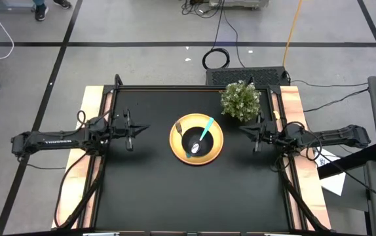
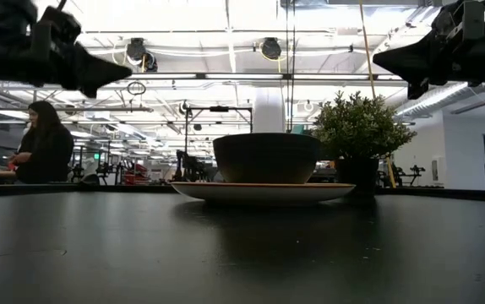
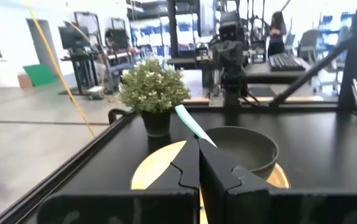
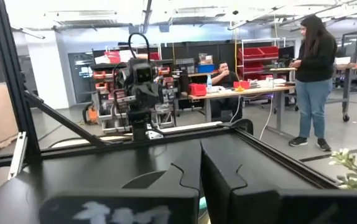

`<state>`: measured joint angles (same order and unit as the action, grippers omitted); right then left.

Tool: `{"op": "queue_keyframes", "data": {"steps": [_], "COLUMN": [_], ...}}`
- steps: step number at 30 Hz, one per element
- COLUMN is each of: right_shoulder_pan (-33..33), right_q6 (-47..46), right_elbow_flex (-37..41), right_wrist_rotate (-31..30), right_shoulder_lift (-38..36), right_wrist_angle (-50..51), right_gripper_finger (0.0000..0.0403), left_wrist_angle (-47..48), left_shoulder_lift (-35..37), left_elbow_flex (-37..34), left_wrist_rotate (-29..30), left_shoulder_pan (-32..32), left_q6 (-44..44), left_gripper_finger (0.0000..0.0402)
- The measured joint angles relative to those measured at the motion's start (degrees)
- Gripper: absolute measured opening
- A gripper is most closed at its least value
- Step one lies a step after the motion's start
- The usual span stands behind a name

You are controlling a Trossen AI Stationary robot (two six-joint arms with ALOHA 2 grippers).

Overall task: Set table place
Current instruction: Return to Home Position

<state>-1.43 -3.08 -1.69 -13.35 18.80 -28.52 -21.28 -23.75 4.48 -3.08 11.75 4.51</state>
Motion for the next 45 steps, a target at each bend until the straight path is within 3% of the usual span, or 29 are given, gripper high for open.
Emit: {"op": "queue_keyframes", "data": {"steps": [3,6,13,28,40,45], "right_shoulder_pan": [0.00,0.01,-0.17,-0.20,-0.20,-0.20], "right_q6": [1.49,2.16,1.75,1.19,1.46,2.04], "right_elbow_flex": [0.00,0.00,0.00,0.00,-0.01,0.00], "right_wrist_rotate": [0.05,1.09,9.00,9.17,12.16,12.16], "right_shoulder_lift": [-0.03,-0.03,-0.03,-0.05,-0.05,-0.05], "right_wrist_angle": [0.03,0.03,0.73,2.37,2.31,2.23], "right_gripper_finger": [0.0000,0.0000,0.0000,0.0000,0.0000,0.0000], "left_wrist_angle": [-3.98,-0.55,5.28,10.88,12.90,11.38], "left_shoulder_lift": [2.54,5.02,8.71,9.97,9.97,9.95], "left_elbow_flex": [-3.93,-3.42,-3.18,-3.18,-3.16,-3.16], "left_wrist_rotate": [-0.46,-2.61,-14.35,-13.56,-20.62,-20.85], "left_shoulder_pan": [0.62,1.32,1.35,1.40,1.20,0.18], "left_q6": [-0.42,-0.36,1.92,4.75,5.88,6.32], "left_gripper_finger": [0.0000,0.0000,0.0000,0.0001,0.0002,0.0001]}}
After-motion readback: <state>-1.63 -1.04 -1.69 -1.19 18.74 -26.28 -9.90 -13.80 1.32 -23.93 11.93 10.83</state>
